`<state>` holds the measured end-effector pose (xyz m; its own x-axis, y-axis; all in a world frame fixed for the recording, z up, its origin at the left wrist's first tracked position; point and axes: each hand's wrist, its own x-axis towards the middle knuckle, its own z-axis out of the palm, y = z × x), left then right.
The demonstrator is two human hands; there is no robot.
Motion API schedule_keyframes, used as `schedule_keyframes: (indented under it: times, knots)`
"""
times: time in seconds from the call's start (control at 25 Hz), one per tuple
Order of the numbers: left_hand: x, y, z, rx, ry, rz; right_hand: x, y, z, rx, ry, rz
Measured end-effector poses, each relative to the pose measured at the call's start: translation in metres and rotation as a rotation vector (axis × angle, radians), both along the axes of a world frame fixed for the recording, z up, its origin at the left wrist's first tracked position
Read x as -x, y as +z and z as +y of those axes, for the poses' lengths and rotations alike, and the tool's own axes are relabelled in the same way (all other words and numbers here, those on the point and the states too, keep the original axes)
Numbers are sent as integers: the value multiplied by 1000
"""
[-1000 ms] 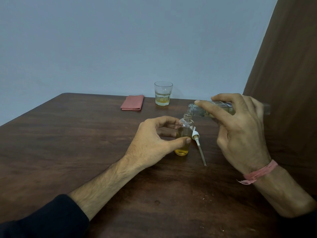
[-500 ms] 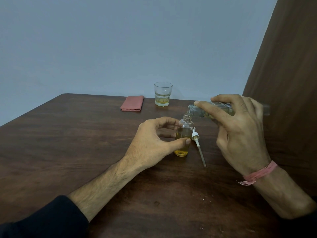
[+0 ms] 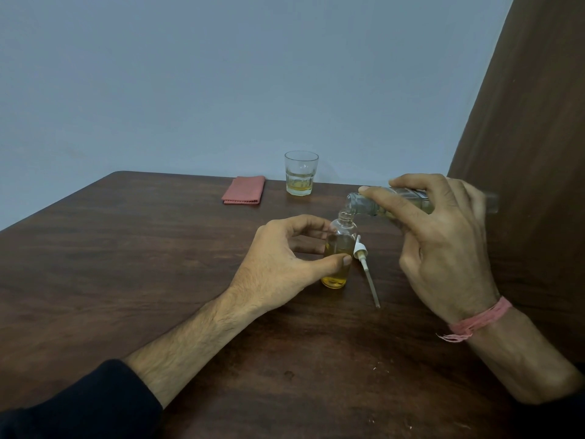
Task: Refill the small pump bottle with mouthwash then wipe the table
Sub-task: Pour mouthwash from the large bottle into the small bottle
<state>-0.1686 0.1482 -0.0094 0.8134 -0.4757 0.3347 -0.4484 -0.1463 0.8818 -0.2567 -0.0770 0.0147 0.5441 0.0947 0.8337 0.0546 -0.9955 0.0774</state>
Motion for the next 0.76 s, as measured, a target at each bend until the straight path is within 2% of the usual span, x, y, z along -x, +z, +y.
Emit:
schedule_keyframes:
  times: [0.76]
  knots:
    - [0, 0, 0, 2, -2, -8, 0, 0, 0, 10, 0, -2]
